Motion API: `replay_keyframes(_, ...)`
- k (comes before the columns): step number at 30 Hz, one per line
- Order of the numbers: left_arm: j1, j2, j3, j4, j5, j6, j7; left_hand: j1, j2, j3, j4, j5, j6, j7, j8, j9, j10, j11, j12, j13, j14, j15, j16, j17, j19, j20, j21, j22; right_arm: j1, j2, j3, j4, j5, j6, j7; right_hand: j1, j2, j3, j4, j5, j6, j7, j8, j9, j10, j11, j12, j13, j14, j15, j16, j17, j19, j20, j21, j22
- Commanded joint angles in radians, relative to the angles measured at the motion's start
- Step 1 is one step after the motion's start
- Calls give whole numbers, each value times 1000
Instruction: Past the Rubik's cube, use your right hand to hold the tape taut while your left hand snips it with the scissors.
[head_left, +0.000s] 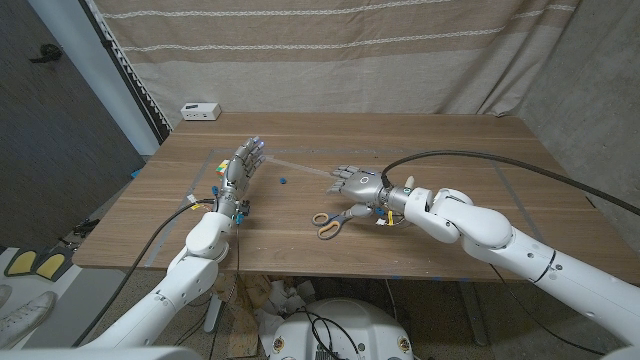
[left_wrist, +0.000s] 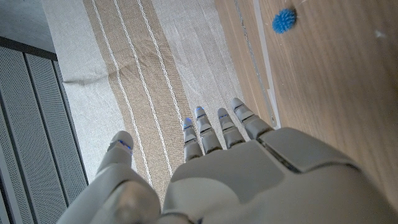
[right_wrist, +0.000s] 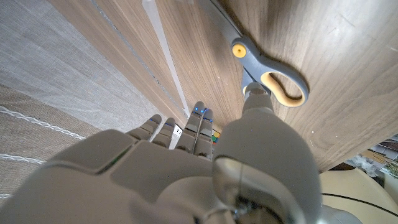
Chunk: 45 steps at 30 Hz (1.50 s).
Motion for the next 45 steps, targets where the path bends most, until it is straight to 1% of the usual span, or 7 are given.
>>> replay_keyframes(1, 4, 0, 1, -3, 3, -5, 2, -9, -3, -6, -1, 5, 10, 0, 7, 3, 11, 3, 2, 5, -5, -129, 4, 4, -5, -95, 3, 3, 11, 9, -16, 8, -12, -9, 41, 11, -3, 8, 1, -6, 5, 15, 6, 5, 9, 17, 12, 6, -7, -88, 2, 0, -12, -35, -2, 1)
replay_keyframes(15, 4, -1, 1, 13, -3, -32, -23, -9, -3, -7, -2, 6, 13, -3, 8, 3, 19, 2, 5, 6, 0, -128, 6, 4, -4, -94, 3, 3, 26, 16, -31, 21, -9, -4, 75, 44, 27, 43, 2, -20, -19, 27, -1, 11, -10, 24, 9, 10, -21, -74, 1, 1, -24, -16, -2, 2)
replay_keyframes(17, 3, -1, 1, 15, -3, -32, -24, -9, -3, -8, -2, 6, 13, -3, 8, 3, 19, 2, 4, 6, 0, -127, 6, 4, -4, -93, 3, 3, 26, 17, -33, 22, -7, -3, 76, 59, 25, 62, 6, -35, -41, 53, -8, 15, -24, 54, 8, 13, -27, -65, 2, 2, -27, -15, 0, 2)
replay_keyframes(18, 4, -1, 0, 14, -4, -32, -24, -9, -3, -8, -2, 6, 13, -3, 8, 3, 21, 3, 5, 6, 1, -127, 6, 4, -4, -93, 3, 3, 26, 17, -33, 23, -7, -4, 76, 61, 24, 64, 7, -37, -42, 59, -7, 16, -25, 55, 8, 13, -28, -62, 2, 2, -28, -14, 0, 2)
replay_keyframes(29, 4, 8, -2, 10, -5, -29, -31, -11, -6, -11, -2, 6, 15, -3, 8, 3, 27, 5, 7, 6, -2, -126, 4, 4, -8, -92, 2, 3, 33, 20, -45, 24, -16, -5, 101, 61, 15, 70, 15, -52, -61, 60, -12, 20, -40, 49, 7, 16, -42, -52, -1, 2, -39, -5, -2, 2)
replay_keyframes(35, 5, 10, -3, 5, -5, -24, -28, -13, -6, -12, -2, 7, 15, -3, 9, 3, 32, 6, 8, 6, -2, -125, 5, 4, -9, -92, 2, 3, 28, 16, -44, 29, -17, 1, 71, 59, 8, 71, 19, -60, -81, 55, -17, 24, -50, 40, 6, 19, -48, -52, 0, 2, -43, -4, -2, 2)
replay_keyframes(45, 1, 9, -2, 8, -6, -22, -30, -15, -7, -14, -1, 7, 16, -3, 9, 3, 34, 7, 9, 6, -2, -127, 4, 4, -9, -92, 2, 3, 29, 13, -50, 41, -26, 8, 64, 48, -5, 64, 26, -66, -94, 46, -15, 31, -43, 46, 15, 26, -54, -53, 1, 2, -47, -1, -1, 2)
